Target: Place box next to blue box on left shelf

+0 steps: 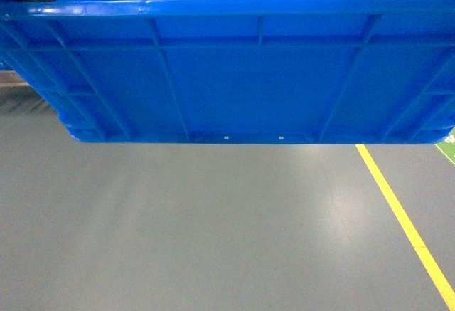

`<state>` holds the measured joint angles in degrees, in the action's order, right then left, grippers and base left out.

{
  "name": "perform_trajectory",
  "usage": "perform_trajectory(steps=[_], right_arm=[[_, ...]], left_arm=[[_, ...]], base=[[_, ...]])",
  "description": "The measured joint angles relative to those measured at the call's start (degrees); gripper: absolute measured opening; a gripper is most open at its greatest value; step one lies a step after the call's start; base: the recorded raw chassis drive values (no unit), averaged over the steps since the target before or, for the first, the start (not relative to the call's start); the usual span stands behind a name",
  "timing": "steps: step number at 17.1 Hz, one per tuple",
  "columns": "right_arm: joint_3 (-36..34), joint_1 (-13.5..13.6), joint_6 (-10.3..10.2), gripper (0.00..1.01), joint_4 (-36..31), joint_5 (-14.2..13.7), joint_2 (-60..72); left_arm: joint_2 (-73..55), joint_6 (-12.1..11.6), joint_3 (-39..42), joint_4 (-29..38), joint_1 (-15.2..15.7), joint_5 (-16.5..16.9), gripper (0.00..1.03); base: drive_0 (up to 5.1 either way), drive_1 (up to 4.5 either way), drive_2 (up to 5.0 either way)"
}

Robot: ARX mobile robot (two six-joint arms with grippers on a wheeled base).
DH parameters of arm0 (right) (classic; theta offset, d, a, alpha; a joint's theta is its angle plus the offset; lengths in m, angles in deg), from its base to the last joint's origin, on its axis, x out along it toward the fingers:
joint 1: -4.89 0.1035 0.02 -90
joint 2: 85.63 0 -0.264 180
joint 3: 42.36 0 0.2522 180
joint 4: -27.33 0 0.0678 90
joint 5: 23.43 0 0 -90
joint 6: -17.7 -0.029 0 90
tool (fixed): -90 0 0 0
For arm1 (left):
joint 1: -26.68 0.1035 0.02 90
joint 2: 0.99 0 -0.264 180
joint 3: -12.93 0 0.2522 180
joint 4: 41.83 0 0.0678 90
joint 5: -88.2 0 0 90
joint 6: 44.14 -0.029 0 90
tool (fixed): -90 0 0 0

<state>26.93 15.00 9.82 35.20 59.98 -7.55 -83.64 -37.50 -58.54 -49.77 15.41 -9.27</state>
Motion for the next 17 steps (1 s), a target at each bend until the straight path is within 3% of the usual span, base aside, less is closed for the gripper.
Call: perform_trajectory(steps=[17], right_arm=[[0.0, 0.0, 0.0, 0.09, -0.1, 0.0, 0.1]], left_arm=[[0.0, 0.0, 0.0, 0.1, 0.0, 0.0, 0.07]], base=[[0.0, 3.99, -4.1]])
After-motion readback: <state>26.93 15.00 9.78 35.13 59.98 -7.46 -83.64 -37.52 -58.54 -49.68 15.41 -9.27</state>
